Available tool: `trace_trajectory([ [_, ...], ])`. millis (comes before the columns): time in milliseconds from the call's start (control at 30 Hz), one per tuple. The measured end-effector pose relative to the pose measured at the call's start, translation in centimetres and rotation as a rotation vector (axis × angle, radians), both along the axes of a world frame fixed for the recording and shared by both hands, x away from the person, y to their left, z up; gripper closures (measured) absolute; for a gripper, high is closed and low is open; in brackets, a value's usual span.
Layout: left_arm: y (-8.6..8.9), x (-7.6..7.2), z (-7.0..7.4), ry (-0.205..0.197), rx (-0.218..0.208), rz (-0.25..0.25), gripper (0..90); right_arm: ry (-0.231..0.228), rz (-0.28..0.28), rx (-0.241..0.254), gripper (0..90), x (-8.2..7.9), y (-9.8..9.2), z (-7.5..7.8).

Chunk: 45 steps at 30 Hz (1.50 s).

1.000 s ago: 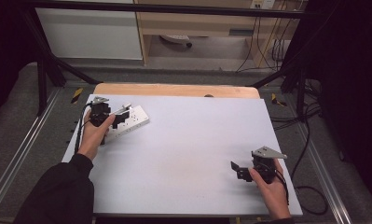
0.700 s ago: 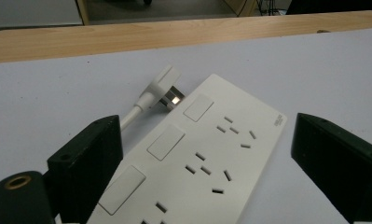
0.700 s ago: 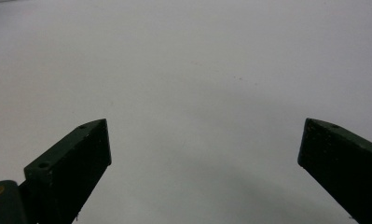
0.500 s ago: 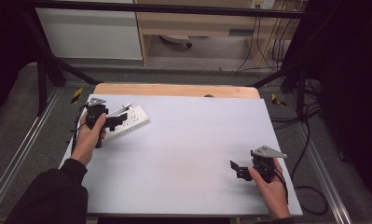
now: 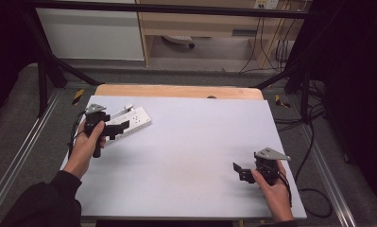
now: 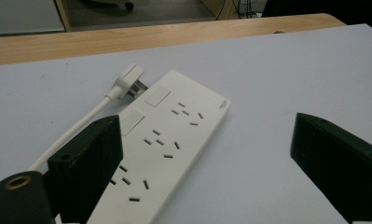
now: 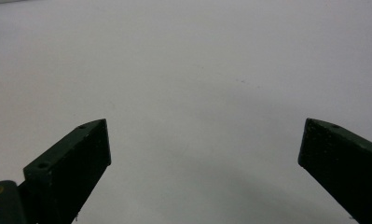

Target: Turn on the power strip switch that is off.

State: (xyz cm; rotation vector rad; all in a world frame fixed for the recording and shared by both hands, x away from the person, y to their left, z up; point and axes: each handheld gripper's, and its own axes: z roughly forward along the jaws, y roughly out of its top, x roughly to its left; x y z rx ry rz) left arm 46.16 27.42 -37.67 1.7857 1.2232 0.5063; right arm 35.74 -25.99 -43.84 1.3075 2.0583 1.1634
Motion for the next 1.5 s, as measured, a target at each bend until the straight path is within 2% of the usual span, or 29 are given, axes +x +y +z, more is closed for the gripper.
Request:
trace_trajectory([
  [67, 0.1, -0.5, 0.3, -0.013, 0.015, -0.007, 9.0, 0.003, 0.001, 0.000, 2.7, 0.0, 0.0, -0.1],
  [267, 0.6, -2.1, 0.7, -0.019, 0.003, -0.007, 9.5, 0.008, -0.002, 0.003, 2.6, 0.0, -0.1, -0.1],
  [467, 1.3, -4.1, 0.1, -0.018, -0.013, 0.000, 10.2, -0.003, 0.008, -0.001, 2.5, 0.0, 0.1, 0.0],
  [1000, 2.0, -9.7, -0.2, -0.036, -0.006, -0.063, 9.7, -0.006, 0.019, 0.002, 2.4, 0.0, 0.3, 0.0],
  [1267, 2.2, -12.4, -1.9, -0.026, -0.008, -0.094, 9.4, -0.002, 0.014, 0.005, 2.4, 0.0, 0.2, -0.2],
  [1500, 2.7, -13.7, -4.3, 0.000, -0.019, -0.075, 9.7, 0.000, 0.002, -0.008, 2.4, 0.2, 0.2, -0.3],
])
